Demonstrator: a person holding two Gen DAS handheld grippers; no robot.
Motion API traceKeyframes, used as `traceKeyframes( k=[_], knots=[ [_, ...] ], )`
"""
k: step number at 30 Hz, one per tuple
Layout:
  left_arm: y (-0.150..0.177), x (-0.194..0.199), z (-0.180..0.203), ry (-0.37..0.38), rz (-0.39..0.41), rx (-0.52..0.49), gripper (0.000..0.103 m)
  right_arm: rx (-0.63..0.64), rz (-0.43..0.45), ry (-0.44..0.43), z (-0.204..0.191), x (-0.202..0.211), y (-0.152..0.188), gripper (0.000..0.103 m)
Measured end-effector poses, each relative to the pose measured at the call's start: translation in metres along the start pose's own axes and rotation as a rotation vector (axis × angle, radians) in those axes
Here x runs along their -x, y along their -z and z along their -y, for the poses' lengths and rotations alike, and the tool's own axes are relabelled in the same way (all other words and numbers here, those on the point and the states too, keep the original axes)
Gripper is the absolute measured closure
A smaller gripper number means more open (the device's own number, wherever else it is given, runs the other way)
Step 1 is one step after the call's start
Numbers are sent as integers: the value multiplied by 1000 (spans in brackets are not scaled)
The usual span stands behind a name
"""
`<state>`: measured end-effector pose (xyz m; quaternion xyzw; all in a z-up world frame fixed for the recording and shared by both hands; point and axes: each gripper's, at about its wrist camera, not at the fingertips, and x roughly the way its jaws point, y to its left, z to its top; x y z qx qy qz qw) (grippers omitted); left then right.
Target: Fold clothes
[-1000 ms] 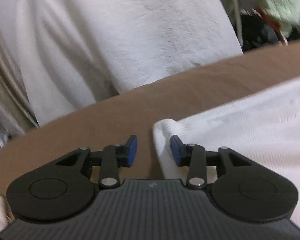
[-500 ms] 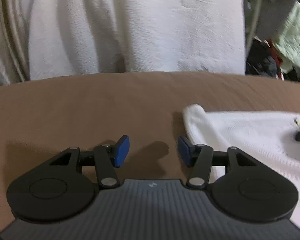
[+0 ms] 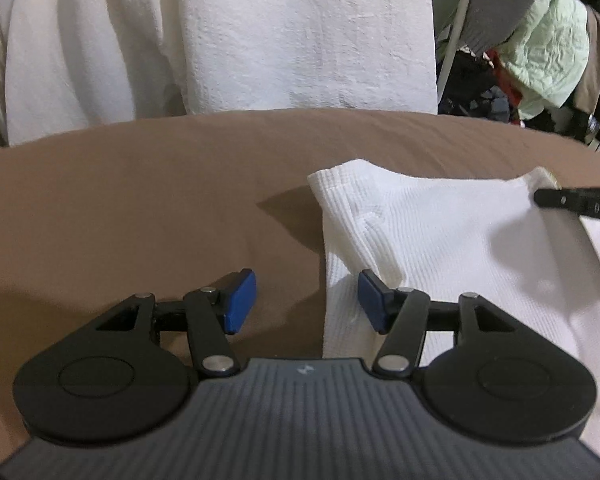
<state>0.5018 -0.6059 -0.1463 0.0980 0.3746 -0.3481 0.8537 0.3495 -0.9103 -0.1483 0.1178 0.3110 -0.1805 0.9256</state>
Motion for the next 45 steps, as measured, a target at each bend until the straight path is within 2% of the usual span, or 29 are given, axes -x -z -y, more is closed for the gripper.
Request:
traceKeyframes(
  k=[3, 5, 9, 14, 18, 19, 20, 21, 22, 24, 25, 27, 28, 31, 34, 37, 38, 39, 40, 41, 44, 45],
  knots=[
    [-5, 2, -1, 15, -19, 1, 45, -1, 25, 13, -1, 5, -2, 99],
    [-8, 2, -5, 21, -28, 28, 33, 23, 34, 34, -8, 6, 1, 99],
    [-12, 6, -16, 49, -16, 98, 32, 20, 40, 89, -6, 9, -3, 100],
    [-18, 14, -11, 49, 67, 96, 32, 13, -38, 171, -6, -4, 1, 100],
    [-28, 0, -2, 46, 46, 106, 33, 19, -98, 161, -7, -14, 0, 100],
    [-29, -6, 1, 26, 24, 93, 43, 20, -106, 154, -6, -15, -1, 100],
    [-29, -12, 6, 4, 1, 60, 90, 21, -101, 141, -5, -13, -1, 100],
    [-29, -16, 14, -37, -18, -4, 98, 18, -90, 121, -4, -10, -2, 100],
    [-27, -15, 22, -91, -2, -79, 101, 2, -56, 81, 0, -5, -3, 100],
    [-26, -9, 31, -183, 67, -191, 101, -35, 38, 5, 5, 10, -3, 100],
    [-24, -5, 33, -220, 91, -227, 101, -37, 43, 6, 5, 9, -3, 100],
    [-14, 6, 23, -236, 76, -175, 99, -35, 44, 14, 6, 5, -3, 100],
    [-9, 11, 18, -244, 68, -148, 94, -9, 13, 29, 2, -1, 0, 100],
    [6, 28, 3, -267, 45, -69, 66, 70, -79, 74, -8, -21, 9, 100],
    [22, 45, -11, -290, 22, 10, 50, 157, -165, 98, -17, -30, 6, 100],
    [37, 62, -26, -313, -1, 89, 50, 220, -218, 141, -29, -31, -5, 94],
    [43, 70, -30, -324, -7, 114, 50, 221, -216, 163, -32, -29, -9, 83],
    [53, 84, -31, -346, -10, 134, 49, 205, -184, 197, -36, -23, -11, 72],
    [62, 98, -32, -369, -12, 153, 42, 163, -120, 234, -39, -12, -11, 49],
    [72, 112, -32, -391, -15, 173, 37, 109, -29, 277, -43, 7, -9, 37],
    [101, 155, -34, -459, -22, 232, 34, 68, 130, 463, -70, 65, 10, 28],
    [110, 169, -35, -481, -25, 252, 34, 93, 156, 431, -79, 87, 20, 27]
  ],
)
